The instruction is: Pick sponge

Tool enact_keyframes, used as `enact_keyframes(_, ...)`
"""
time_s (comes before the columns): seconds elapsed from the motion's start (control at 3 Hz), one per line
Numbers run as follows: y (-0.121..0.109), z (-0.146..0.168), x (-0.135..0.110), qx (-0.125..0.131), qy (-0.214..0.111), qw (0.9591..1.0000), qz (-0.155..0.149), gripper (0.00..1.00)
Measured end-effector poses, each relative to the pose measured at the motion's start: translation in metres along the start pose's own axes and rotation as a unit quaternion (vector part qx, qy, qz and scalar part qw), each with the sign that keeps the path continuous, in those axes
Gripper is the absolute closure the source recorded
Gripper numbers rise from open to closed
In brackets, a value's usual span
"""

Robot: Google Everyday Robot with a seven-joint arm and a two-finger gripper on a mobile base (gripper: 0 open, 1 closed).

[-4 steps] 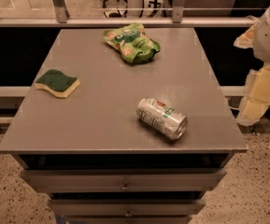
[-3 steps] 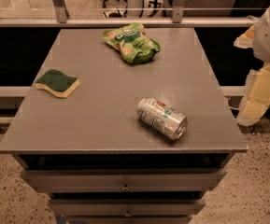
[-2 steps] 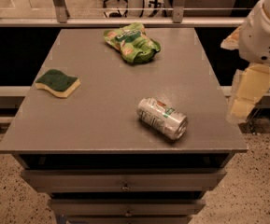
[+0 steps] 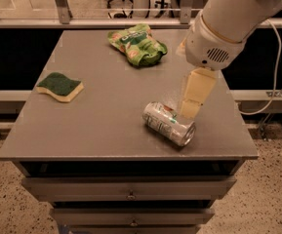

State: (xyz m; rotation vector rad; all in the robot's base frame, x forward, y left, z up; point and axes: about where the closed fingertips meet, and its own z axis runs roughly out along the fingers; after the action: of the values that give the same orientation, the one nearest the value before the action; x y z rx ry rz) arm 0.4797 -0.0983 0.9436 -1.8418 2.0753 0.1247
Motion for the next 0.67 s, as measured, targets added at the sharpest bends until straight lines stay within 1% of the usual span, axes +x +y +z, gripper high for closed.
enact_keyframes(0.33, 0.0, 0.0, 0.0, 0.0, 0.0, 1.0, 0.0, 0.0)
enact_keyframes(0.67, -0.008, 0.029, -0.032, -0.016, -0.04, 0.999, -0.007, 0.0)
